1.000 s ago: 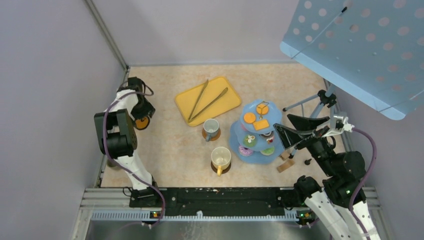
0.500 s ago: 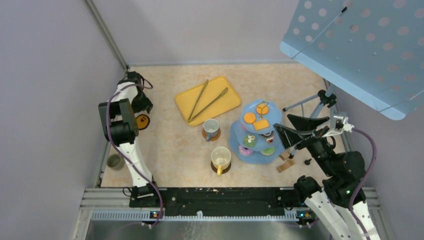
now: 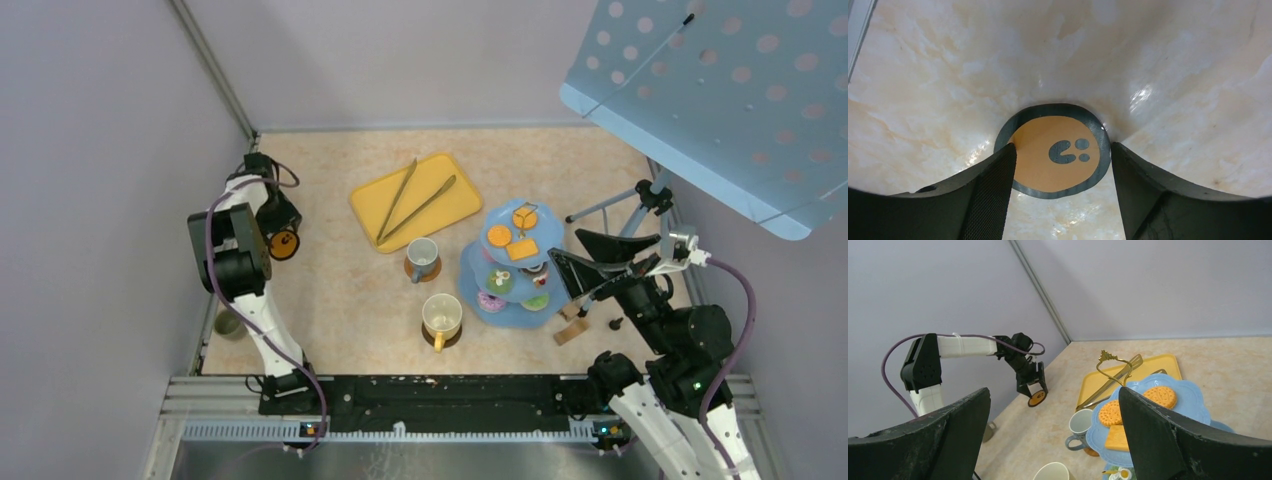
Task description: Serve the afternoon tea
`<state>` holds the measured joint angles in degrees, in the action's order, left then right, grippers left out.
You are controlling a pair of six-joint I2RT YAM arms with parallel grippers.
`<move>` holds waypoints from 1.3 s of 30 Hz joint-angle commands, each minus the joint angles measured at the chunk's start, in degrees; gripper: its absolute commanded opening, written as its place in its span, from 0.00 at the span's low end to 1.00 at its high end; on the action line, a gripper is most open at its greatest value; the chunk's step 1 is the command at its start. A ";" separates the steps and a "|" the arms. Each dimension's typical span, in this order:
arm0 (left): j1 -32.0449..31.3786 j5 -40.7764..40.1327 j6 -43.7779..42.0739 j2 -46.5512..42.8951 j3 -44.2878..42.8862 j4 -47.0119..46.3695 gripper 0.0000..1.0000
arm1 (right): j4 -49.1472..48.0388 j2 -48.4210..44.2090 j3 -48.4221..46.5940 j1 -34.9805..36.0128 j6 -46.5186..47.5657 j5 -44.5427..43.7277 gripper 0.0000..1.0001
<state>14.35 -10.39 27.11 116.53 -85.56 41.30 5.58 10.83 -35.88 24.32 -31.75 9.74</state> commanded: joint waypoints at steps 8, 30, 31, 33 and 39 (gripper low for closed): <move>0.17 2.37 0.30 -10.66 16.04 1.03 0.75 | -2.28 -0.38 -0.51 -0.41 -0.66 0.33 0.97; 2.69 0.28 1.57 -21.69 17.62 -3.70 0.99 | -2.99 -1.78 0.96 -0.38 -2.04 1.18 0.97; 2.92 0.24 1.51 -19.95 15.92 -3.09 0.99 | -2.83 -1.92 0.98 -0.38 -1.96 0.97 0.97; 3.26 -1.11 1.27 -17.25 14.09 -3.30 0.97 | -2.42 -2.02 0.63 -0.41 -1.81 0.81 0.97; 5.80 2.48 0.62 -12.34 14.09 -6.54 0.89 | -0.95 -1.99 -0.73 -0.33 -1.13 0.31 0.97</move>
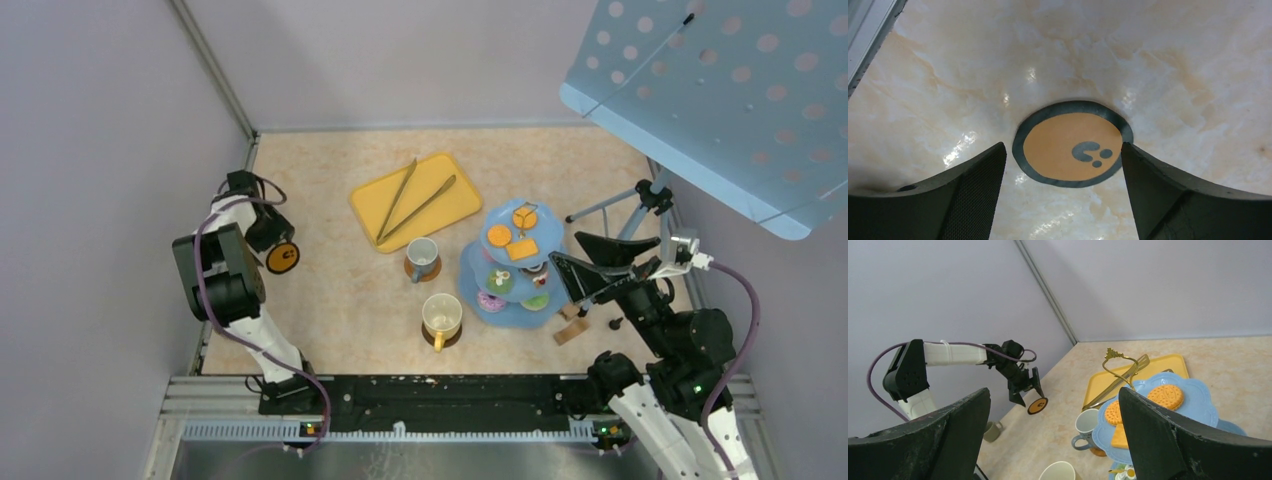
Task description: Serve the afternoon tea
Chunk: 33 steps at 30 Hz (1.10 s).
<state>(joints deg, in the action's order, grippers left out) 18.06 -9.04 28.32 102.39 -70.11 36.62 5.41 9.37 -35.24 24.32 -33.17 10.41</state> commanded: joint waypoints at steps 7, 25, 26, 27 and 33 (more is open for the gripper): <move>3.73 4.73 -1.09 4.58 -0.34 -3.77 0.83 | -1.90 -0.25 -0.72 -0.40 -0.03 -0.36 0.97; 1.32 10.51 0.17 4.09 1.74 -5.38 0.84 | -3.21 0.00 0.42 -0.37 -0.57 0.39 0.97; 1.02 10.98 -0.07 3.56 2.32 -5.55 0.84 | -3.15 -0.09 0.44 -0.34 -0.58 0.32 0.97; 0.63 10.84 -0.22 2.92 2.88 -5.92 0.84 | -3.06 -0.12 0.44 -0.36 -0.55 0.24 0.97; -0.94 12.27 -1.32 3.30 3.21 -6.04 0.84 | -3.12 -0.39 0.62 -0.35 -0.58 0.13 0.97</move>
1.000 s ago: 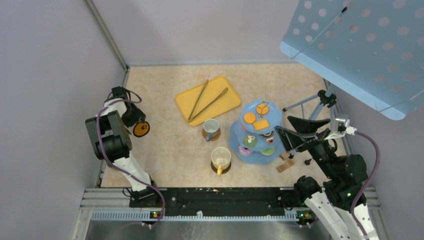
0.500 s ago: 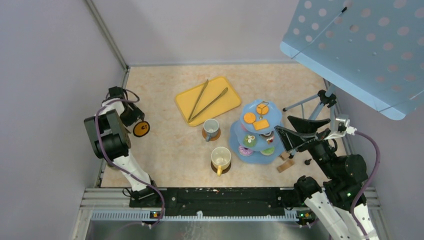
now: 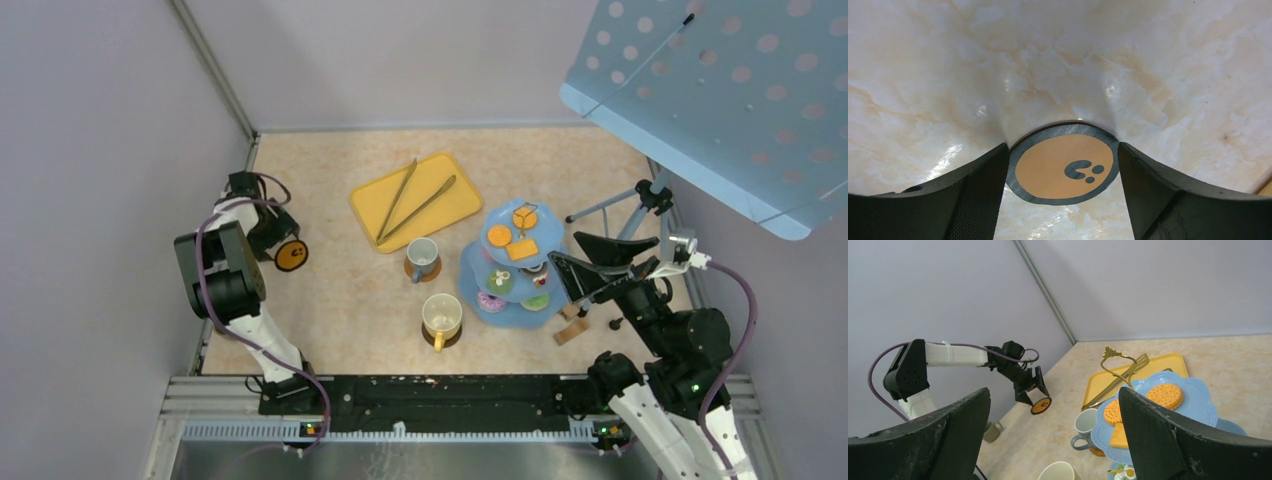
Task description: Serve the afternoon tea
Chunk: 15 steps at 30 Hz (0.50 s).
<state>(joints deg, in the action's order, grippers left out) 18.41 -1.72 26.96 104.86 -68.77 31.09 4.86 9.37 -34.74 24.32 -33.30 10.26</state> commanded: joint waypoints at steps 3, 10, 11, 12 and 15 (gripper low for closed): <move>-3.17 4.98 -0.20 1.43 1.86 -0.45 0.84 | -2.45 -0.49 0.35 -0.39 -0.37 0.12 0.97; -10.14 2.32 -0.39 1.54 1.01 1.60 0.84 | -1.82 -0.81 0.26 -0.38 -0.39 -0.15 0.97; -10.95 2.30 -0.41 1.50 1.09 1.79 0.84 | -1.71 -0.76 0.19 -0.41 -0.29 -0.19 0.97; -11.51 2.33 -0.37 1.49 1.10 1.97 0.84 | -1.73 -0.75 0.20 -0.39 -0.23 -0.22 0.97; -12.55 -0.96 -0.31 1.63 0.25 2.95 0.84 | -2.12 -0.67 0.28 -0.39 -0.25 -0.14 0.97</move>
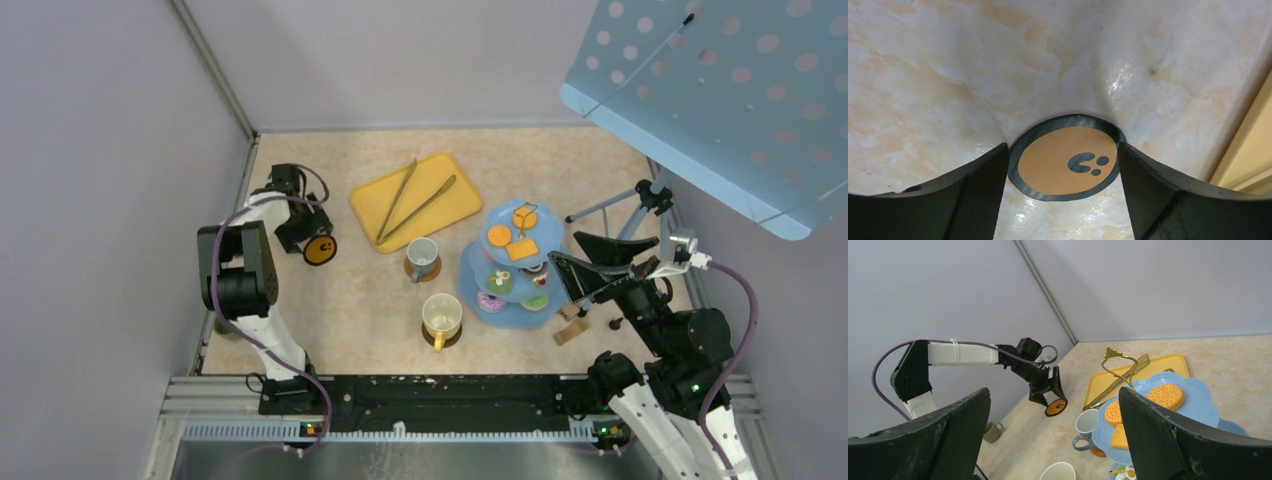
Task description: Serve the afternoon tea
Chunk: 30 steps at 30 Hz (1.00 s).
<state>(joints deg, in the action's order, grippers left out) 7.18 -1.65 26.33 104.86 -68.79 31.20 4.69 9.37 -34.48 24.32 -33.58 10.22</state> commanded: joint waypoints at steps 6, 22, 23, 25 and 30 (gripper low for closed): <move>-4.53 -2.99 -2.29 2.86 -1.26 3.88 0.84 | -2.56 -0.48 0.45 -0.39 -0.29 -0.01 0.97; -9.04 -3.48 2.62 7.30 -5.67 6.99 0.94 | -2.84 -0.36 0.55 -0.36 -0.94 0.15 0.97; -9.29 -4.85 3.13 8.16 -6.56 7.77 0.94 | -2.84 -0.37 0.63 -0.37 -1.02 0.20 0.97; -9.86 -7.34 3.90 9.44 -7.60 8.98 0.94 | -2.91 -0.39 0.73 -0.37 -1.02 0.15 0.97; -10.58 -8.60 4.62 11.43 -8.17 9.95 0.96 | -2.75 -0.40 0.98 -0.36 -0.92 -0.02 0.97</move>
<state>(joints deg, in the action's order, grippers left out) -2.44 -7.88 28.71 111.63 -77.76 39.44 4.16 9.37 -34.13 24.32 -34.17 10.24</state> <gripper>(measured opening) 0.946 0.974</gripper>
